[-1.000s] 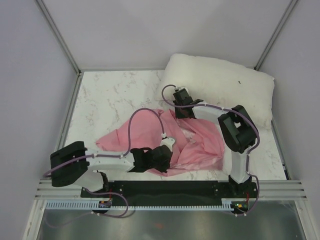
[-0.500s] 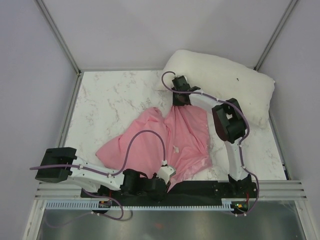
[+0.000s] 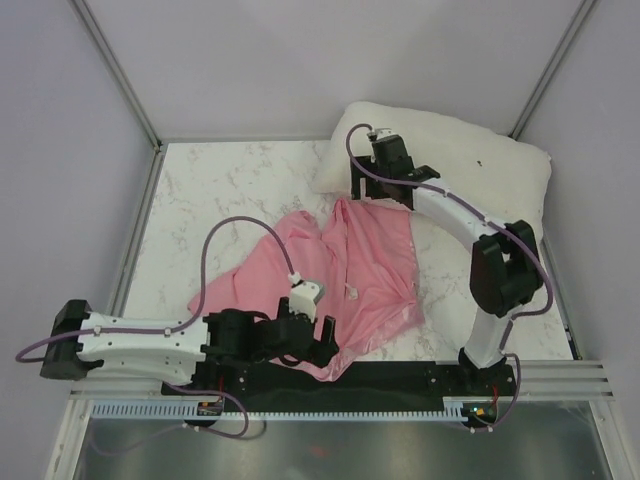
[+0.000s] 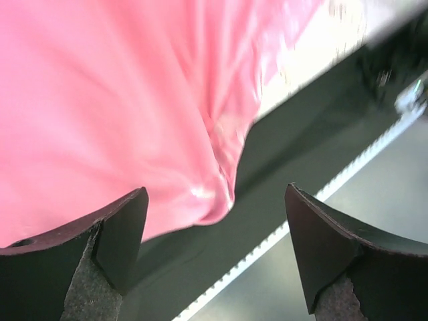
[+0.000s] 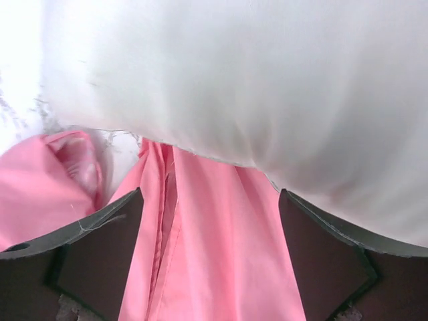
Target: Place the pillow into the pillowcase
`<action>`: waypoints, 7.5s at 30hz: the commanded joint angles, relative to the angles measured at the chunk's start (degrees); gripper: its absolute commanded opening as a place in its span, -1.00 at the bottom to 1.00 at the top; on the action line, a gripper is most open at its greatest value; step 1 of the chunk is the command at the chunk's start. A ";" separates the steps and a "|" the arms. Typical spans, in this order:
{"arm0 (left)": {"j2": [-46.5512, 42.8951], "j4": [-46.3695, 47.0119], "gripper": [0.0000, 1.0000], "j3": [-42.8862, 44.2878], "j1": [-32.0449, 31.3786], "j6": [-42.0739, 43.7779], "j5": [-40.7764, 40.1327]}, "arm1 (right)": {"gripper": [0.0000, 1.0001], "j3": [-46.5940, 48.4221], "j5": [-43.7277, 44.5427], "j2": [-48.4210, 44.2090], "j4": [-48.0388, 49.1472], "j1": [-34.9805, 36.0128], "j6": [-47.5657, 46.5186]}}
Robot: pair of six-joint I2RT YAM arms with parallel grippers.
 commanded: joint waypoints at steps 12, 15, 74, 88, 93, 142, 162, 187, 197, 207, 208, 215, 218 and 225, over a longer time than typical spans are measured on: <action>14.88 3.18 0.82 9.62 38.04 14.69 8.00 | 0.96 25.82 6.54 12.71 -5.32 4.91 -15.78; 21.56 9.52 0.74 9.36 43.84 15.05 11.62 | 0.96 35.84 11.45 20.98 -10.07 5.09 -15.61; 34.69 5.22 -0.95 31.24 59.41 25.86 24.96 | -0.73 -21.87 -9.45 -64.33 -27.48 -4.84 -3.03; 35.39 4.25 -0.95 29.31 60.47 26.82 26.56 | 0.96 -5.63 -3.16 -37.12 -16.94 12.55 -5.58; 34.16 4.34 -0.95 28.60 61.17 27.17 26.12 | 0.96 1.05 10.37 -22.68 -18.42 22.48 -9.62; 54.18 -7.17 0.12 50.39 48.78 25.06 -0.07 | -1.00 -23.29 -19.38 -36.63 4.60 -7.83 7.07; 46.74 -7.26 -0.95 46.54 51.15 28.49 10.56 | -1.00 -24.34 -19.30 -37.95 2.84 -8.35 4.52; 36.27 -4.36 -0.95 38.27 51.77 28.84 20.67 | -1.00 -22.06 -21.42 -37.95 -5.50 4.27 -1.46; 30.66 -5.85 -0.95 37.48 52.12 27.70 21.99 | -1.00 -28.11 -10.86 -20.77 0.19 8.52 -0.93; 23.00 -6.73 -0.95 34.84 52.12 27.88 30.42 | -1.00 -31.63 -11.73 -12.72 11.97 8.52 3.73; 23.08 -6.73 -0.95 34.84 52.12 27.96 30.86 | -1.00 -31.90 -12.70 -14.30 13.72 8.52 3.82; 24.76 -5.94 -0.95 36.07 51.94 28.05 38.86 | -1.00 -26.21 -16.13 -20.37 14.45 8.52 2.32; 23.88 -5.85 -0.95 35.46 51.86 27.62 40.35 | -1.00 -19.98 -15.00 -19.50 12.34 8.43 3.64; 19.84 -5.41 -0.95 32.65 50.54 26.56 43.25 | -1.00 -11.34 -11.74 -12.04 12.85 4.66 6.97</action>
